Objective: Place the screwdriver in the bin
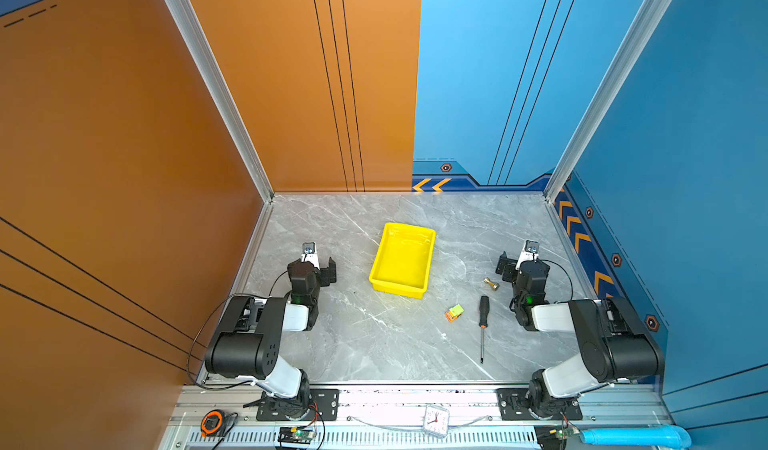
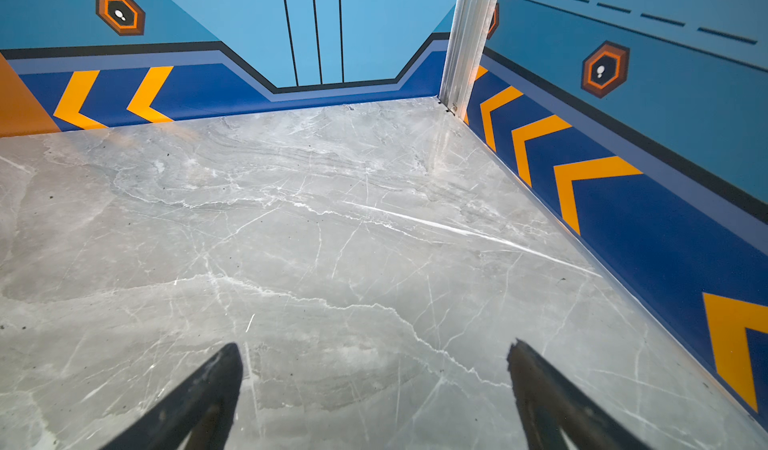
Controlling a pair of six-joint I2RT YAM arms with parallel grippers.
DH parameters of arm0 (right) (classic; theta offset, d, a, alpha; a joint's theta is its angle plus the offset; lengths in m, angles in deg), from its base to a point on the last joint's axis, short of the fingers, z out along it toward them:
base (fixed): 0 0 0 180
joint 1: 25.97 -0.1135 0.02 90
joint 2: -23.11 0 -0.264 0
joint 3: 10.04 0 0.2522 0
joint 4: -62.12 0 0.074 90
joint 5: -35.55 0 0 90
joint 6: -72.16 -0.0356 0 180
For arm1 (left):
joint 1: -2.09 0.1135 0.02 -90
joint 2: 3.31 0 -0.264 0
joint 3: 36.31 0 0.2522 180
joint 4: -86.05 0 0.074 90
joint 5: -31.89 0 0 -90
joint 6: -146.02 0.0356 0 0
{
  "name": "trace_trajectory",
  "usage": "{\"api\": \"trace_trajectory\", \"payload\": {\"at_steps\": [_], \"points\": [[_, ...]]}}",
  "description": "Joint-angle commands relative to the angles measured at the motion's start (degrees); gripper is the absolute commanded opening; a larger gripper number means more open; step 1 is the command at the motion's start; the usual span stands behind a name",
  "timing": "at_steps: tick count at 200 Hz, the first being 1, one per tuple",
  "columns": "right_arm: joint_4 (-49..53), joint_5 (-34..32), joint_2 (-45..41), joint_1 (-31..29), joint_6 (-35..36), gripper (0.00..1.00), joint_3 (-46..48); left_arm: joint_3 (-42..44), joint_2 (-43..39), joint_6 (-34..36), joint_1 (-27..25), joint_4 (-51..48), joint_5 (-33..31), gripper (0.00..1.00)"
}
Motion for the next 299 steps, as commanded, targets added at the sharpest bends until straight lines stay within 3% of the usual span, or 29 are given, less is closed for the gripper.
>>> {"api": "trace_trajectory", "payload": {"at_steps": [1, 47, 168, 180, 203, 220, 239, 273, 299], "points": [[-2.1, -5.1, 0.7, -0.9, -0.5, 1.00, 0.6, -1.3, 0.4, 0.6, 0.2, 0.1, 0.0, 0.98], [-5.4, -5.7, -0.2, -1.9, 0.6, 1.00, 2.6, -1.2, -2.0, 0.4, 0.2, -1.4, -0.2, 0.98], [-6.2, -5.1, -2.3, -3.1, 2.5, 1.00, 3.6, -2.8, -11.8, -0.5, 0.8, -16.7, 2.9, 0.98], [0.8, -9.1, -6.5, -3.4, 1.3, 1.00, 2.0, -2.7, -12.5, -0.6, 1.0, -17.4, 2.9, 0.98], [12.5, -3.9, -13.7, -1.0, -0.1, 1.00, -1.0, -3.3, -13.1, -0.5, 1.0, -19.3, 2.6, 0.98], [14.3, -3.0, -17.5, -1.1, -0.2, 1.00, -1.6, -5.8, -13.1, -0.2, 1.0, -24.1, 3.2, 0.98], [25.8, -5.4, -23.0, -2.6, -1.5, 1.00, -5.8, -10.1, -13.4, 0.7, 0.9, -32.7, 5.5, 0.98], [57.5, -13.6, -29.8, -4.9, -14.7, 1.00, -17.8, -19.5, -14.5, -5.9, -0.4, -51.0, 4.2, 0.98], [79.0, -11.4, -31.5, -5.4, -24.6, 1.00, -24.8, -24.0, -16.2, -10.7, -3.5, -59.9, 3.8, 0.98]]}}
